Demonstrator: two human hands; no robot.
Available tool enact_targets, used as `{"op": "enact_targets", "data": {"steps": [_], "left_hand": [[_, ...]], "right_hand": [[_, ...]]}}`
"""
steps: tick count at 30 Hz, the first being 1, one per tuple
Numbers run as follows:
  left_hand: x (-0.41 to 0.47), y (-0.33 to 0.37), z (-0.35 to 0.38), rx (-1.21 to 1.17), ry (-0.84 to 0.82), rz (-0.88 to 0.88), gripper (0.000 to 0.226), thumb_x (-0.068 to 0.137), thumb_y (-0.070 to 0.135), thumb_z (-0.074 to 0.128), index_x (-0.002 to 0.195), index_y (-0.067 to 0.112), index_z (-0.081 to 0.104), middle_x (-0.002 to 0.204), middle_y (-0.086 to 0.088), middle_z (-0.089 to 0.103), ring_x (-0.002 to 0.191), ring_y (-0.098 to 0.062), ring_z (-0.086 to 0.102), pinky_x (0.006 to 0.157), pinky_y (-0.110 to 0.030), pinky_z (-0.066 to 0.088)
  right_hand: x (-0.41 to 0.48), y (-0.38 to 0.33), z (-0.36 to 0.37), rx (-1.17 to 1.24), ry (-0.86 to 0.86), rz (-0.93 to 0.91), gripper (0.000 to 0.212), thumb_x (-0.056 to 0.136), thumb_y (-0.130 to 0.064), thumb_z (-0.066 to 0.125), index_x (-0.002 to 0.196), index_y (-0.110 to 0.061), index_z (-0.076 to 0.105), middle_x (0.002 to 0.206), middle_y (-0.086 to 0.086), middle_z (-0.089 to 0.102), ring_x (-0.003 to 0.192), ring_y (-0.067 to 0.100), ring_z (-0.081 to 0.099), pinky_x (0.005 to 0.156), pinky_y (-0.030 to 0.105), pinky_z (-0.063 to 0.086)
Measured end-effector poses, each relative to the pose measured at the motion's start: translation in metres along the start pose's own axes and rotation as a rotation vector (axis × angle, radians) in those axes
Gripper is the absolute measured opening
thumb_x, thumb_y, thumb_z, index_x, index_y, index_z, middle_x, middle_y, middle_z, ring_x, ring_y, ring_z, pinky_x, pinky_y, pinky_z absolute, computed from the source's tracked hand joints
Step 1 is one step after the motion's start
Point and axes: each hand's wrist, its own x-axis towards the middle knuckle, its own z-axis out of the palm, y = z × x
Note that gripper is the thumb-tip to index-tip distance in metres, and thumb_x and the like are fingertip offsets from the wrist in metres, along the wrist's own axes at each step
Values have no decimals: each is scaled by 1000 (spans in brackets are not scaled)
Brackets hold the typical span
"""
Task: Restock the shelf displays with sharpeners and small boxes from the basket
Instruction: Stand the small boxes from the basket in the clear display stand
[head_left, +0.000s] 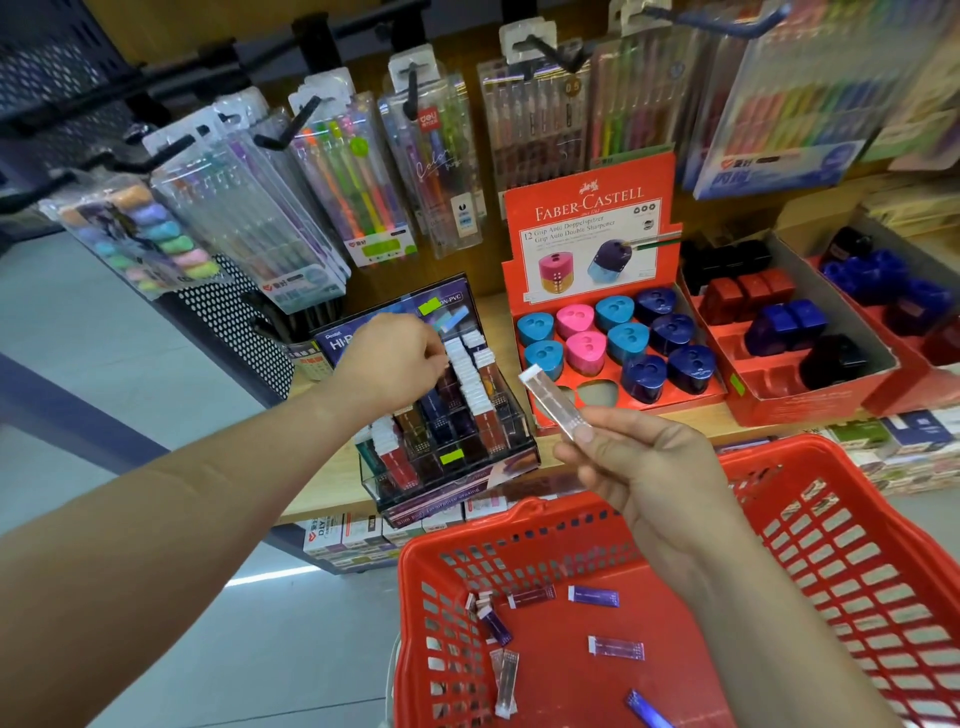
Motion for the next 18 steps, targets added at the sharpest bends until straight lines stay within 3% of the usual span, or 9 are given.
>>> {"op": "enact_targets", "data": {"steps": [2,4,6,7,9,12,14,18], "left_hand": [[0,2,-8,-72,10,-39,26,95,26,54,89,13,76,92,2,73,78,-15,62,74,-28,50],[-4,14,-23,-404,7,-126,25,96,26,54,91,12,74,90,1,71,75,-12,59,72,-27,49],[-14,32,-44,-859,-168,-178,24,96,25,57,92,9,73,85,-5,71,67,-11,58,65,-26,53],[-19,40,-53,-966,-277,-155,23,94,26,59,93,8,73,84,-8,72,64,-11,59,63,-24,54],[-27,52,-62,-973,-399,-62,19,88,23,65,93,7,74,80,-7,71,62,-10,61,64,-22,56],[-35,62,-61,-938,-414,-4,9,81,8,72,89,7,73,71,-6,71,63,-11,65,64,-21,57],[-33,61,-62,-941,-344,-37,8,80,3,72,87,6,73,69,-8,71,63,-12,67,63,-20,57],[-20,45,-62,-751,-20,-105,6,81,11,74,87,13,75,70,-1,72,66,-11,69,68,-25,58]], "right_hand": [[0,0,0,2,1,-13,14,83,6,66,94,-2,68,78,13,74,68,16,72,54,17,53],[-1,1,1,5,0,-28,14,82,7,66,92,-3,68,76,12,74,67,16,71,54,17,53],[-1,3,2,1,-2,-41,15,82,8,66,92,-3,68,73,11,73,65,14,70,54,17,53],[-1,4,3,-2,-2,-50,15,82,8,66,92,-3,68,72,9,73,65,13,70,54,16,52],[-1,5,4,-13,-5,-69,15,81,8,66,91,-4,68,71,8,72,63,13,69,54,16,51],[-2,8,6,-30,-14,-93,14,81,7,67,90,-4,68,70,7,72,64,13,68,54,16,51],[-4,8,7,-24,-16,-106,13,83,3,67,91,-6,69,75,9,74,66,13,67,54,17,50],[-1,7,0,-55,38,-100,15,90,-2,62,93,-15,70,84,7,75,70,11,65,57,20,50]]}}
